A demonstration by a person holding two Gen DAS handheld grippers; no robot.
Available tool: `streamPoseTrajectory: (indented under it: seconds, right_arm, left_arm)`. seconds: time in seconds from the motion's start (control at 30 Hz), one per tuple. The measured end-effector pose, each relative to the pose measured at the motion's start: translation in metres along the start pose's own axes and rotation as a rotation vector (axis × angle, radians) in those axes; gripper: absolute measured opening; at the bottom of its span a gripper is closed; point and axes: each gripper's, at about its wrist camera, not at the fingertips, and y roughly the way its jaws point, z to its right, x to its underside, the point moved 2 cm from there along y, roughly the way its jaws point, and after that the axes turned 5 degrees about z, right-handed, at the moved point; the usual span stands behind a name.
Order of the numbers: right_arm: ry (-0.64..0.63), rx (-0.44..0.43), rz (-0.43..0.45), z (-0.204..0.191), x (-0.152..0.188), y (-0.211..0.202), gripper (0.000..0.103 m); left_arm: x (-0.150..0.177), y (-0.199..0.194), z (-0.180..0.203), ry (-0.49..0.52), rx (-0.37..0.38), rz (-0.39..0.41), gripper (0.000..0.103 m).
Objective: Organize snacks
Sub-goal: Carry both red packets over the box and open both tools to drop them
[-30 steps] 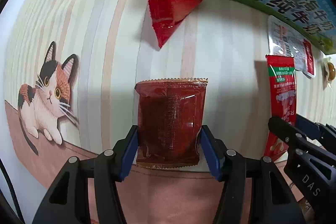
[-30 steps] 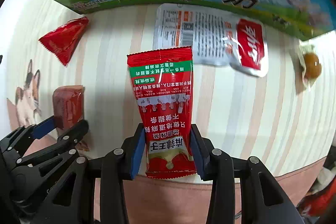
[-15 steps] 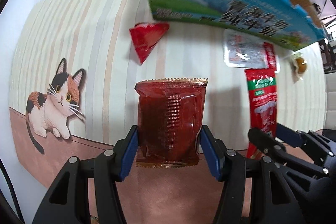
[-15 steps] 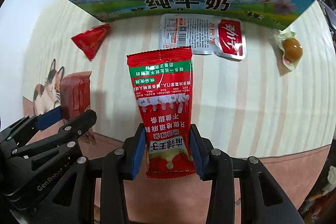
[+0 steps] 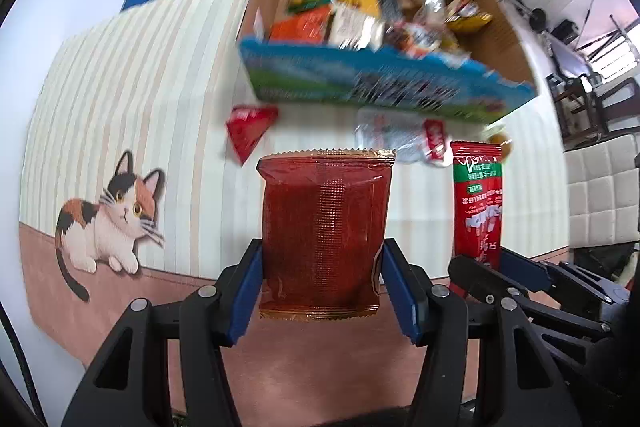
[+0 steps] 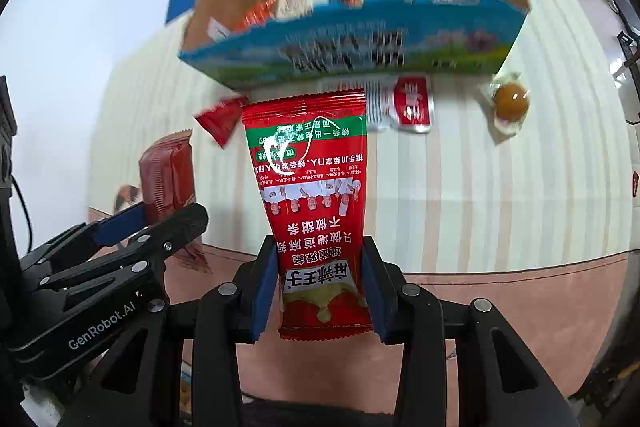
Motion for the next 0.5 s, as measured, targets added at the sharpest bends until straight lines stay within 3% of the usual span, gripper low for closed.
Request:
streamPoseTrajectory:
  seconds: [0.23, 0.5]
  right_arm:
    - [0.027, -0.067, 0.097, -0.016, -0.039, -0.036, 0.042]
    - [0.041, -0.055, 0.231, -0.008, -0.121, -0.073, 0.042]
  left_arm:
    - [-0.043, -0.037, 0.017, 0.002, 0.077, 0.055, 0.055]
    - [-0.143, -0.056, 0.032, 0.05, 0.053, 0.13, 0.056]
